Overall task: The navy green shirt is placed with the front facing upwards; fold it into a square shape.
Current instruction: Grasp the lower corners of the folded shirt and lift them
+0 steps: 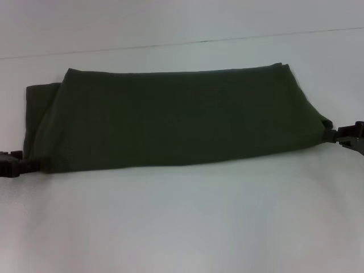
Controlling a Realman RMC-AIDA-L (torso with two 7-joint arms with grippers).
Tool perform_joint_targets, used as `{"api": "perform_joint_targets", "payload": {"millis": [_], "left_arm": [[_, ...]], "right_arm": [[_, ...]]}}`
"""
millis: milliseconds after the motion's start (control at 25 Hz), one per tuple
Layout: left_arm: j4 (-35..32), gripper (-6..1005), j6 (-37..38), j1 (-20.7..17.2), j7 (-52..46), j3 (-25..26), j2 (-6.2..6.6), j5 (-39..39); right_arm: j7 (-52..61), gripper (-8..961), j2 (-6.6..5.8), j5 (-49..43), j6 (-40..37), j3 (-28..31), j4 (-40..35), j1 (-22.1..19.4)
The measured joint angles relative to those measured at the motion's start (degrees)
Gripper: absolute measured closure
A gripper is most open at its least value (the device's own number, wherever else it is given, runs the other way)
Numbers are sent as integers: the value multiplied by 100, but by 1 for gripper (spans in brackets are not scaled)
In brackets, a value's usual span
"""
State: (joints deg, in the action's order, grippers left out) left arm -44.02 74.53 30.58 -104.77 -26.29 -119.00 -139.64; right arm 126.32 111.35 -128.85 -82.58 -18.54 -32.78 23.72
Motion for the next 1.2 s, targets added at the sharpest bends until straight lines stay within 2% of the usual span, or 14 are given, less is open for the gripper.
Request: {"api": "perform_joint_targets", "payload": {"millis": [120,560,760,840,1200], "left_arm": [[35,131,39,6,0,-2,0,-59],[123,118,124,120,32,-75,-3,-111],[111,121,30,127,57,-228,-47,-140],[95,206,-24,115,53,-268,-60,-127],[111,383,-166,125,15,-231,-52,11]], "right_arm": [[-6,950,0,0,2,0,0,-6],[-18,950,2,0,16,-1,0,-17],[-19,950,8,0,20,-1,0,-20],[-13,950,9,0,17,3,0,-25],[-1,949,17,3,5,41,0,-5]]}}
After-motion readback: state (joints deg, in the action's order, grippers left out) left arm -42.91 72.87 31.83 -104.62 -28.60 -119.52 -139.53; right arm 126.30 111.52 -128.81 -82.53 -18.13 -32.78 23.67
